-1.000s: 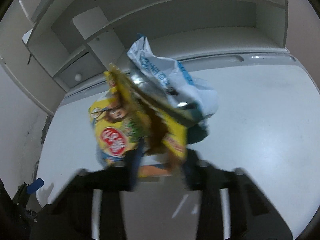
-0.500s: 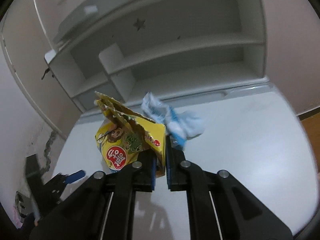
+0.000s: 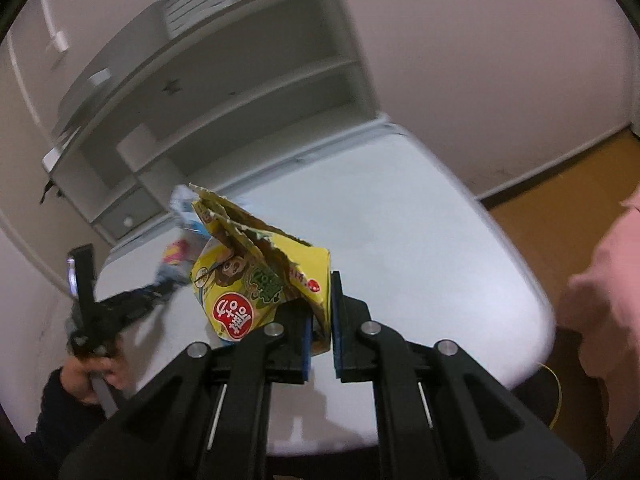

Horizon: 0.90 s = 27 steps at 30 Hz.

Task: Collect trash
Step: 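Carry snack bag and sock over the bin and open both tools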

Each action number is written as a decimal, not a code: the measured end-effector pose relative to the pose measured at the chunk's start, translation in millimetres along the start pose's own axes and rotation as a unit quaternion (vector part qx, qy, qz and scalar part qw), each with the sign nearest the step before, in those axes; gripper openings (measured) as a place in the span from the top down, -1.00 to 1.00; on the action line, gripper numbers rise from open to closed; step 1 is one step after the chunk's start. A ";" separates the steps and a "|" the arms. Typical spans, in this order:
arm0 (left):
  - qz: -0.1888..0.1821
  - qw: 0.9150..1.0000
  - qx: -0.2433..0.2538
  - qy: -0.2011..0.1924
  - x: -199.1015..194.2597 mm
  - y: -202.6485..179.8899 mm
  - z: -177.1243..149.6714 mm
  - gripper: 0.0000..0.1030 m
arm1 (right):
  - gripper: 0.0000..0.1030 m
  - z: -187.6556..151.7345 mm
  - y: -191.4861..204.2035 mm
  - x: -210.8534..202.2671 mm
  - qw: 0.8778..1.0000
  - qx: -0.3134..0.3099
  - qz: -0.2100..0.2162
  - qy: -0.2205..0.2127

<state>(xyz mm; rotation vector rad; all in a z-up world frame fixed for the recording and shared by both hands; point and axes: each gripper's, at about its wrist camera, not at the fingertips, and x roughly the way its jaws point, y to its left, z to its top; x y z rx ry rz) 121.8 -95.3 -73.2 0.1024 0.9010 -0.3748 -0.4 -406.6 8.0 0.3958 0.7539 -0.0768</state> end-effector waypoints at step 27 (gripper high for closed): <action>-0.260 0.923 0.284 0.005 -53.8 -410.4 -93.6 0.84 | 0.84 -189.8 -320.2 -128.0 0.933 0.234 -0.273 0.030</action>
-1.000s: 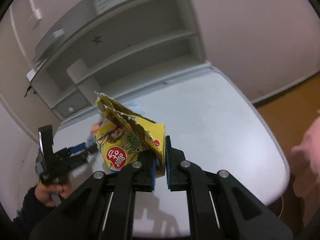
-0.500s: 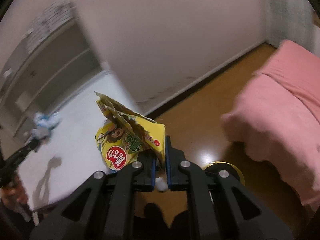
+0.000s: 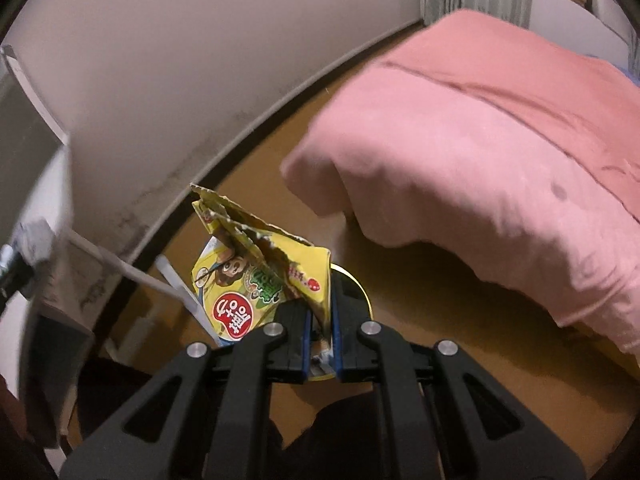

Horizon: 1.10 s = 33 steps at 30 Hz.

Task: Collect trash
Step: 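Carry snack bag and sock over the bin and open both tools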

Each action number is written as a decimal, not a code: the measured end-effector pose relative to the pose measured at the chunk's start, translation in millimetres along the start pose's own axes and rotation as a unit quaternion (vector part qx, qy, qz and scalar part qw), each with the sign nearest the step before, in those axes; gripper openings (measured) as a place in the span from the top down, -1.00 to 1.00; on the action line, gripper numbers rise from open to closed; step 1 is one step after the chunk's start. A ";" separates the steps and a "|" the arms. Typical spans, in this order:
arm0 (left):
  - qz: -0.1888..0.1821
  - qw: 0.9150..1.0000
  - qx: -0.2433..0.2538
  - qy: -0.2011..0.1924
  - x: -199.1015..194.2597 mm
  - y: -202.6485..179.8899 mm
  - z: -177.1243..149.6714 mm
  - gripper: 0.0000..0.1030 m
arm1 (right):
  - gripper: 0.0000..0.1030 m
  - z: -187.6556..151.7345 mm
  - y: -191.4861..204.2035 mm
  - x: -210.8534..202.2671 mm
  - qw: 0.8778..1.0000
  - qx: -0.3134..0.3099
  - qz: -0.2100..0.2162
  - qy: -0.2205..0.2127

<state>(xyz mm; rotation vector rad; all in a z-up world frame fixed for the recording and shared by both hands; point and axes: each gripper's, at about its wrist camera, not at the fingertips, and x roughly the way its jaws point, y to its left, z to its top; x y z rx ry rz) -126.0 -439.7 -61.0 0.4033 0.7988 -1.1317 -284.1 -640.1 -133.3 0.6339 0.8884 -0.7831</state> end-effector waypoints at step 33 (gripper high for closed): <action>-0.025 0.998 0.016 0.062 68.3 -10.4 -2.7 0.84 | -0.11 -6.6 3.5 55.0 0.998 0.019 0.026 0.047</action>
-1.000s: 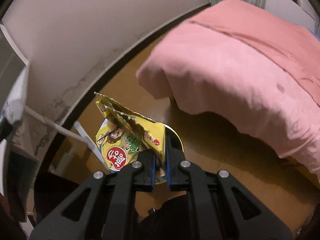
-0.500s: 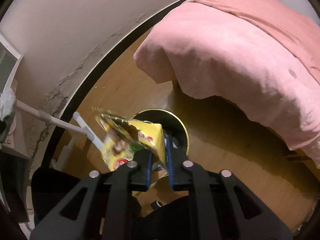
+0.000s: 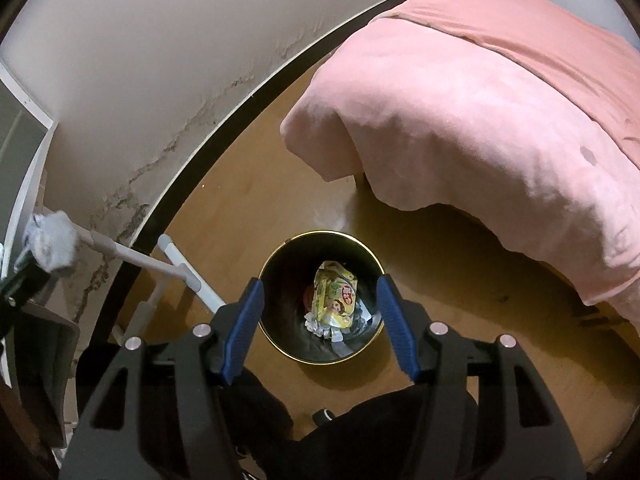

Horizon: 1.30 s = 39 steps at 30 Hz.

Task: Collect trash
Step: 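Carry snack bag and sock over the bin and open both tools, then move both open tools back to the desk toward the pink box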

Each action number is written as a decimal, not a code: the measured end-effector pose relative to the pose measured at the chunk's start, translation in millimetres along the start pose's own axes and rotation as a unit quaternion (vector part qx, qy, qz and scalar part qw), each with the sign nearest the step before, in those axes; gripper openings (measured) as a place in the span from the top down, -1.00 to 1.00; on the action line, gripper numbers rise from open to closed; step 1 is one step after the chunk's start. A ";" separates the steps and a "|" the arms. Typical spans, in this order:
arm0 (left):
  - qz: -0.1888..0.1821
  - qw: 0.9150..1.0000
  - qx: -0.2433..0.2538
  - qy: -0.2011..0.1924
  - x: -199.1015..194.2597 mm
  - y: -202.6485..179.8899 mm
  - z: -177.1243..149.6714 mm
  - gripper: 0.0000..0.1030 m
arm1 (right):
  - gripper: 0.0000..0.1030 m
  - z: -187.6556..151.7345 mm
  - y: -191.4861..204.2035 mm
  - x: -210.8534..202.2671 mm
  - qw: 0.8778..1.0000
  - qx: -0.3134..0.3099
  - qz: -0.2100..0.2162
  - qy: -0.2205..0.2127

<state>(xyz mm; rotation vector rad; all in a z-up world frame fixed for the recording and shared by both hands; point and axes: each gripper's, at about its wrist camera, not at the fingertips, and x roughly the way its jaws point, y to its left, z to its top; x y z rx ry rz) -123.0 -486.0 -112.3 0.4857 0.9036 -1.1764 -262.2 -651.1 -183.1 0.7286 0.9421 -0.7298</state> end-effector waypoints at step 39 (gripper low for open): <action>0.054 0.994 -0.032 -0.090 -88.2 39.9 -19.6 -0.73 | -0.30 2.7 79.6 -79.5 0.994 -0.065 0.059 -0.062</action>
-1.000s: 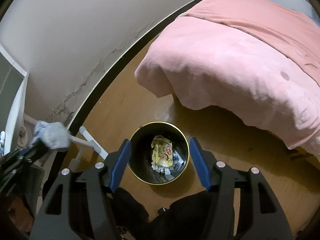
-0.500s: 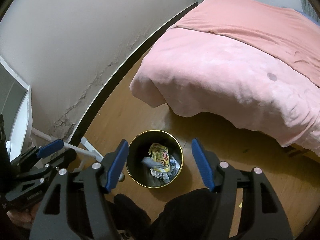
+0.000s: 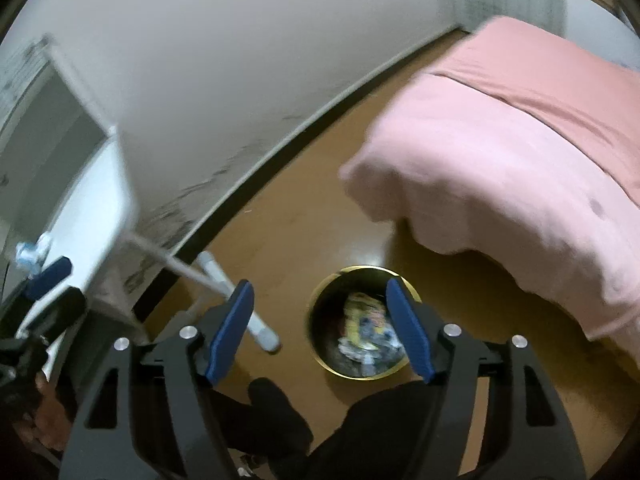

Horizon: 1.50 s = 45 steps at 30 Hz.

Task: Collect trash
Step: 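Move both open tools back to the desk toward the pink box, then grasp blue-white bag with right tool while left tool grasps the pink box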

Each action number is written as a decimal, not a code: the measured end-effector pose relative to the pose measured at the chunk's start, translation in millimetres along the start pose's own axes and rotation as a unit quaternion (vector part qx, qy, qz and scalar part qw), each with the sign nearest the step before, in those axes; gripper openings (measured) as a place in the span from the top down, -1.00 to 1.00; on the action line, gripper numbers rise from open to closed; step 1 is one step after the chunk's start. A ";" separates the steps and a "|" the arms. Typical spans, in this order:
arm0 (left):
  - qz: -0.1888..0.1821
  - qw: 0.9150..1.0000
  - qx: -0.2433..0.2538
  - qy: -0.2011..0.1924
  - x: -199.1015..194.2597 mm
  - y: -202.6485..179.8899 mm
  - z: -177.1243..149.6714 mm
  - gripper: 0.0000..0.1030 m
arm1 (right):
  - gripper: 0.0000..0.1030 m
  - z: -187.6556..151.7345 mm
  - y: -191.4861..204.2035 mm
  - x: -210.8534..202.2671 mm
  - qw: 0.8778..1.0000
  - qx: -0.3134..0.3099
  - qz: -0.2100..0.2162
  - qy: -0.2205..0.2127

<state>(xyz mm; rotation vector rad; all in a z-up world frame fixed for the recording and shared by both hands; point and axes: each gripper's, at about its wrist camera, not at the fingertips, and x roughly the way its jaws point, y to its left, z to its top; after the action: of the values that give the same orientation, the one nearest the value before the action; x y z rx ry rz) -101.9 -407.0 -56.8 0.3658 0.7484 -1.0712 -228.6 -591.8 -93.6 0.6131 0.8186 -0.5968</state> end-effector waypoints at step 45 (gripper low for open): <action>0.284 0.907 -0.312 0.012 -164.4 398.4 -122.6 0.20 | -0.30 -10.6 532.4 86.2 0.885 -0.418 0.203 0.020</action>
<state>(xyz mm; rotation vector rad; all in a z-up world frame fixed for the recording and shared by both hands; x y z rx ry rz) 162.3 -45.1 -58.5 0.0315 0.8908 -0.2444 180.5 -246.2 -28.8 -0.0142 0.8621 0.1789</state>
